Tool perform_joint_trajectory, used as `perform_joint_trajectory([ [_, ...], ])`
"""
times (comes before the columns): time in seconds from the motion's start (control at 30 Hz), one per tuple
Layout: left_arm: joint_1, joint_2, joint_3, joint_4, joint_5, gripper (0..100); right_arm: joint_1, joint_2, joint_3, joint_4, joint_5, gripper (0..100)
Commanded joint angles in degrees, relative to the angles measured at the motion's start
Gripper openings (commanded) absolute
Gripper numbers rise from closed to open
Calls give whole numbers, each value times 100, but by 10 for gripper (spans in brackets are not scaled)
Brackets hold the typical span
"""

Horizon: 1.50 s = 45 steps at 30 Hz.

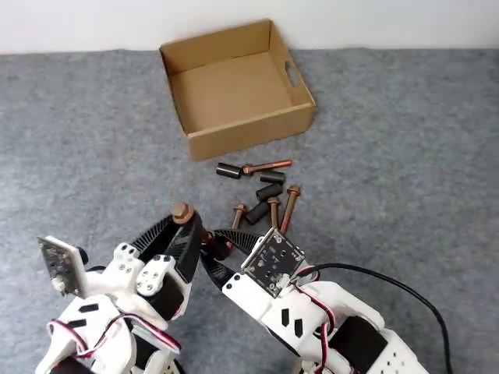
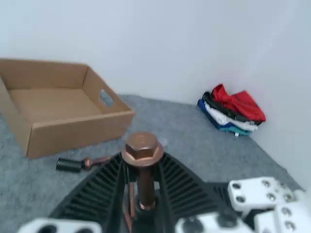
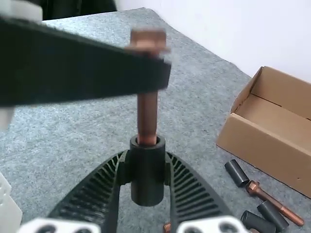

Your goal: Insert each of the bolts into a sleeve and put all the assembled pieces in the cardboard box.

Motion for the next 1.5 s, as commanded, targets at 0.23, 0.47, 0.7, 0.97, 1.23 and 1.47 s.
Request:
perform_joint_trajectory([
  [0.23, 360, 9, 127, 571, -352, 6, 66, -22, -457, -207, 62, 8],
  [0.47, 624, 0, 382, 580, -703, 13, 66, -40, -466, -215, 378, 8],
  [0.7, 123, 18, 400, 589, -747, 193, 75, -40, -466, -215, 378, 8],
  [0.97, -158, 9, 277, 686, -756, 206, 84, -40, -422, -207, 352, 8],
  [1.23, -273, 9, -330, 756, -730, 206, 470, -22, -413, -154, 334, 8],
  [1.47, -1705, 0, -330, 844, -1169, 82, 1763, 31, -413, -154, 149, 8],
])
